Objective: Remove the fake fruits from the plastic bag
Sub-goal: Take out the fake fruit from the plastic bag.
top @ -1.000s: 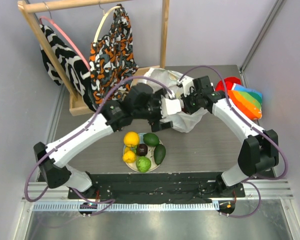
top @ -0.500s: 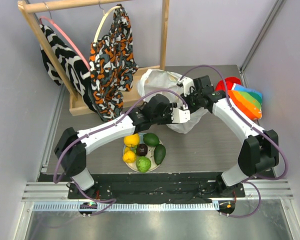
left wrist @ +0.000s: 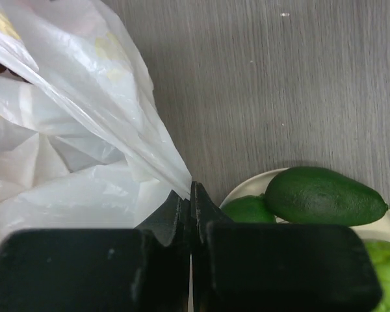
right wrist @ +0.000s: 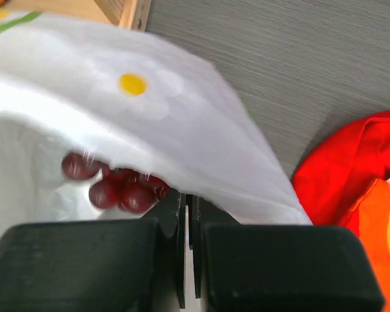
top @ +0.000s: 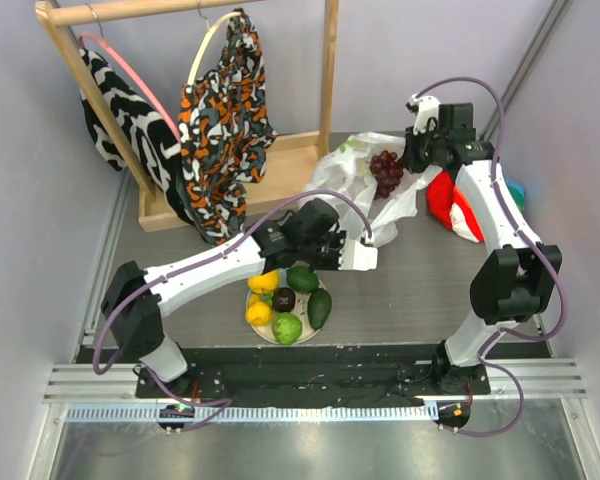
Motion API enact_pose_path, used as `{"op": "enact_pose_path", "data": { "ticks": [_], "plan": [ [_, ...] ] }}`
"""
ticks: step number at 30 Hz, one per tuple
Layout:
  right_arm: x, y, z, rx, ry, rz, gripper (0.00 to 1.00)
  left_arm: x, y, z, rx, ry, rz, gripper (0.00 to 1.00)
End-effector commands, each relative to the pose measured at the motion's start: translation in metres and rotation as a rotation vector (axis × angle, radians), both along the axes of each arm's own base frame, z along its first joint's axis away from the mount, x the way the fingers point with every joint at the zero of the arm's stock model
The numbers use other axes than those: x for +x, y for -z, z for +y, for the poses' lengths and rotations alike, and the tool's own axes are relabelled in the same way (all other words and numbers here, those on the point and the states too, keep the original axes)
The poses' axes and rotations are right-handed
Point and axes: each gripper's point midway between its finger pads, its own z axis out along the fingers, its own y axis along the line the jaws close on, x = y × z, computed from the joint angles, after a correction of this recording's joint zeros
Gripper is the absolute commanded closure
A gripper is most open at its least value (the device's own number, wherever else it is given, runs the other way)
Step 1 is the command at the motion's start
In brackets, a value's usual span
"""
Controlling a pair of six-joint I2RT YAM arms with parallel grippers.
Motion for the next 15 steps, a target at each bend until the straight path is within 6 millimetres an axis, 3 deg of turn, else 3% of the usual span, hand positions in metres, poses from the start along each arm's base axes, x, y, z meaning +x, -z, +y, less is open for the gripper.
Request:
{"op": "enact_pose_path", "data": {
  "ticks": [1,6,12,15],
  "plan": [
    [0.014,-0.048,0.016,0.103,-0.046,-0.114,0.99,-0.011,0.007,-0.001,0.018,0.042,0.037,1.0],
    [-0.014,-0.068,0.052,0.284,-0.199,-0.09,0.99,0.033,0.008,-0.016,0.007,-0.072,-0.097,1.0],
    [-0.035,-0.092,0.06,0.346,-0.254,-0.12,0.99,0.072,0.011,-0.045,-0.009,-0.163,-0.155,1.0],
    [-0.05,-0.105,0.07,0.45,-0.294,-0.097,0.99,0.084,-0.009,-0.06,-0.08,-0.197,-0.176,1.0]
  ]
}}
